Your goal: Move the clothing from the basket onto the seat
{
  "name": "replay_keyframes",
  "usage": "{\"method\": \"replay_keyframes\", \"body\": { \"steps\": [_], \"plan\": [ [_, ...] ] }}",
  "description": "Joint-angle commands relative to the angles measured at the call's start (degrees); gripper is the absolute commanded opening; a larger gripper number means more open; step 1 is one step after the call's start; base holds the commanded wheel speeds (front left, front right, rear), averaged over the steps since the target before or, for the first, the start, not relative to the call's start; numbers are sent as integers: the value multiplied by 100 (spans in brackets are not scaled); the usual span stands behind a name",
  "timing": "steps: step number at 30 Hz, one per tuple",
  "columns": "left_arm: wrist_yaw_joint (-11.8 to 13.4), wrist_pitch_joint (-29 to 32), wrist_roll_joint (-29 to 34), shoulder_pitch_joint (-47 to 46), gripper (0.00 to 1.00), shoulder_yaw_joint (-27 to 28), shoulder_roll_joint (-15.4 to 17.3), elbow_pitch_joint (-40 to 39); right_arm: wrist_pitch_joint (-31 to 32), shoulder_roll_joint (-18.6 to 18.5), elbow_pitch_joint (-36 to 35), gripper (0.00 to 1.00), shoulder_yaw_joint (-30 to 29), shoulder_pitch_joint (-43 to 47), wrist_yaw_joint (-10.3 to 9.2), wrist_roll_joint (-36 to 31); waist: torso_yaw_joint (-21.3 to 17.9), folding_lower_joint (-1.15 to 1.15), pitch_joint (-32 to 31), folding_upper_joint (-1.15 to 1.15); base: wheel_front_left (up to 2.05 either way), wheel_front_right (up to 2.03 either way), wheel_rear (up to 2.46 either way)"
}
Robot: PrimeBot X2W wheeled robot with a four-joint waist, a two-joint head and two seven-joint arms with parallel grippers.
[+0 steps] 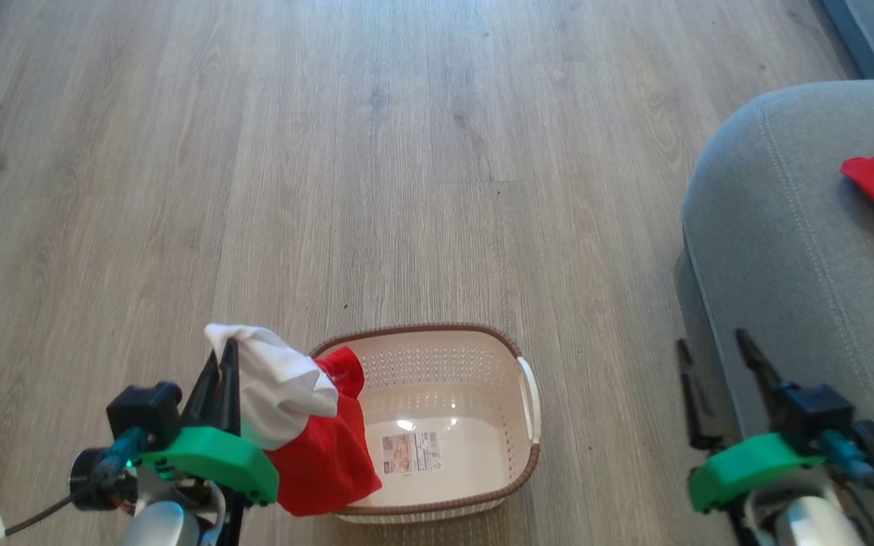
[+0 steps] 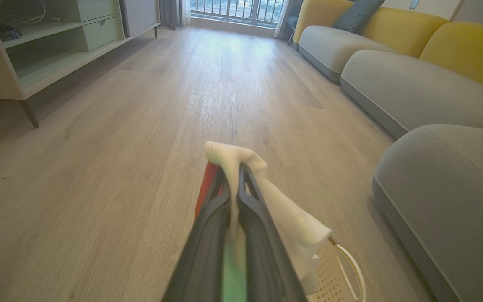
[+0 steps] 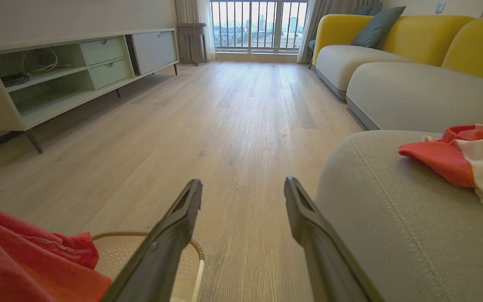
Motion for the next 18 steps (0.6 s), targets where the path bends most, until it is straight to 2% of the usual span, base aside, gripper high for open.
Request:
{"method": "replay_keyframes", "body": {
  "steps": [1,3,4,12,18],
  "plan": [
    [-37,-5,72,-373,0,139,92,-240,-38,20,-224,100,349,-336,-1,38,4,0,7,0,0,0,0],
    [-64,42,106,-449,0,42,59,-317,-38,21,-235,100,780,-434,-1,94,6,0,13,0,0,0,0],
    [-64,42,106,-449,0,42,59,-317,-38,21,-235,100,780,-434,-1,94,6,0,13,0,0,0,0],
    [-262,310,286,-881,0,-580,-263,-660,-38,-46,0,100,2759,-1009,-1,646,127,0,-12,0,0,0,0],
    [-442,501,407,-1172,0,-1123,-535,-770,-38,-61,183,100,3434,-1473,-1,1006,245,0,-17,0,0,0,0]
  ]
}}
